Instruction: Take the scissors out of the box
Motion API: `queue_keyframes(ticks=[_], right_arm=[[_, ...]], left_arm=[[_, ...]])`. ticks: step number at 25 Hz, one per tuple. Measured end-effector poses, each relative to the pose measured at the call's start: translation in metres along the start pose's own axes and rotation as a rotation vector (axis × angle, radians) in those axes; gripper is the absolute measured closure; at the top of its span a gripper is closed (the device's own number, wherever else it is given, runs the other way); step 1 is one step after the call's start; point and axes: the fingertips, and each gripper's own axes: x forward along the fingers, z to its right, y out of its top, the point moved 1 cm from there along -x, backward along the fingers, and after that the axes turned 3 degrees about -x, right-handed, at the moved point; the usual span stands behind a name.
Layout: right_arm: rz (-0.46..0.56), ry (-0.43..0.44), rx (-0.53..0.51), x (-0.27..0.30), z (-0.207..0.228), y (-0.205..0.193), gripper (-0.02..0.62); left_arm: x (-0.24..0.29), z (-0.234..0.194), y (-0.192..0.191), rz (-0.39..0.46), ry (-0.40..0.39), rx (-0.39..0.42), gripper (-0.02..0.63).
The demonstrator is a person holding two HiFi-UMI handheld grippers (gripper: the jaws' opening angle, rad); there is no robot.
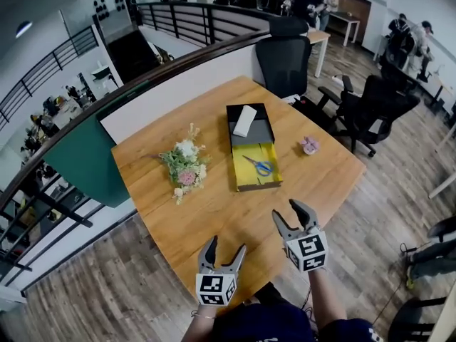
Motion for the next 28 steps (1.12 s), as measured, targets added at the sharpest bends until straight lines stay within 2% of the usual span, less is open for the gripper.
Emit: queue_keyframes(ticks=[6, 14, 19, 28], right_arm=[[-0.045, 0.102, -0.094, 0.043, 0.022, 0.024, 0.39], [-0.214, 0.239, -0.207, 0.102, 0.041, 0.007, 0.4], [-0.274, 0.303, -0.188, 0.139, 0.057, -0.001, 0.402], [-0.379, 0.36, -0.194, 0.199, 0.086, -0.022, 0.423]], left_arm=[[0.006, -0.011, 0.009, 0.003, 0.042, -0.02, 0.252], [0.028, -0.021, 0.033, 0.042, 0.111, -0.016, 0.252], [0.04, -0.022, 0.044, 0.059, 0.14, -0.019, 0.252], [0.048, -0.039, 0.048, 0.058, 0.233, -0.043, 0.252]])
